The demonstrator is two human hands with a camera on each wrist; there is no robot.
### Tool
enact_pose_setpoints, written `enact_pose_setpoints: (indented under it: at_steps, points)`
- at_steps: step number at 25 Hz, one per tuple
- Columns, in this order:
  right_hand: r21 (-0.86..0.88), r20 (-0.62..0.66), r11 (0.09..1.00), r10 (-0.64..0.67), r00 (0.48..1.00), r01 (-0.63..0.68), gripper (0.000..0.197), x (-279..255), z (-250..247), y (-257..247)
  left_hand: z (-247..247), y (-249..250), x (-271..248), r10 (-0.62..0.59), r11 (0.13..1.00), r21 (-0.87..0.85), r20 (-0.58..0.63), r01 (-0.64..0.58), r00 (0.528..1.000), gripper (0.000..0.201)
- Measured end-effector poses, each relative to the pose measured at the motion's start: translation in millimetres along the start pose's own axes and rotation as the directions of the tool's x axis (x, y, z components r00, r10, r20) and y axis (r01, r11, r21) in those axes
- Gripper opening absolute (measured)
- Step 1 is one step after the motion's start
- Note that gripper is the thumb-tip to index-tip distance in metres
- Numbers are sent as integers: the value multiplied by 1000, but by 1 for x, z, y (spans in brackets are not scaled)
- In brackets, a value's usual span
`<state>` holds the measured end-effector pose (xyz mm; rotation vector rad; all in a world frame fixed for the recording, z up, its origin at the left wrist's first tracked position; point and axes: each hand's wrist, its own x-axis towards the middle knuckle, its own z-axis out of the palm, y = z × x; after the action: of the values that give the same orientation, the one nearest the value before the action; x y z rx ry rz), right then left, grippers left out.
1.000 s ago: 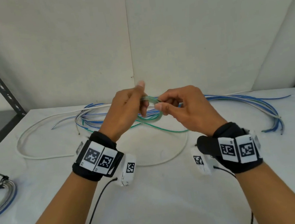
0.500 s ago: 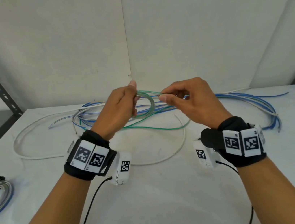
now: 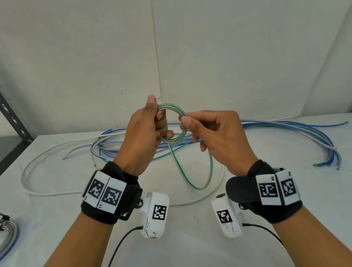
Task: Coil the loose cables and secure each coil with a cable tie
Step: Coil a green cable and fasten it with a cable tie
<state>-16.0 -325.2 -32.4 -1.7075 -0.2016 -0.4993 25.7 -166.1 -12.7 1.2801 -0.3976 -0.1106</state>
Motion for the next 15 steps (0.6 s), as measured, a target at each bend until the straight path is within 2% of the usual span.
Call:
enact_pose_setpoints:
  at_steps: [3, 6, 9, 12, 15]
  points:
    - [-38, -29, 999, -28, 999, 26, 14, 2, -4, 0, 0, 2, 0, -32, 999, 4, 45, 32, 998, 46]
    - [-88, -21, 996, -14, 1000, 12, 14, 7, -18, -2, -9, 5, -2, 4, 977, 210, 136, -33, 991, 37]
    - [-191, 53, 981, -18, 998, 28, 12, 9, -29, -5, -24, 10, -5, 11, 925, 370, 208, -89, 978, 25]
    - [-269, 135, 961, -24, 991, 60, 12, 10, -36, -8, -28, 12, -7, -20, 915, 398, 214, -68, 977, 23]
    - [-274, 118, 960, -29, 993, 60, 10, 9, -36, -9, -24, 11, -8, -13, 913, 403, 183, -63, 983, 26]
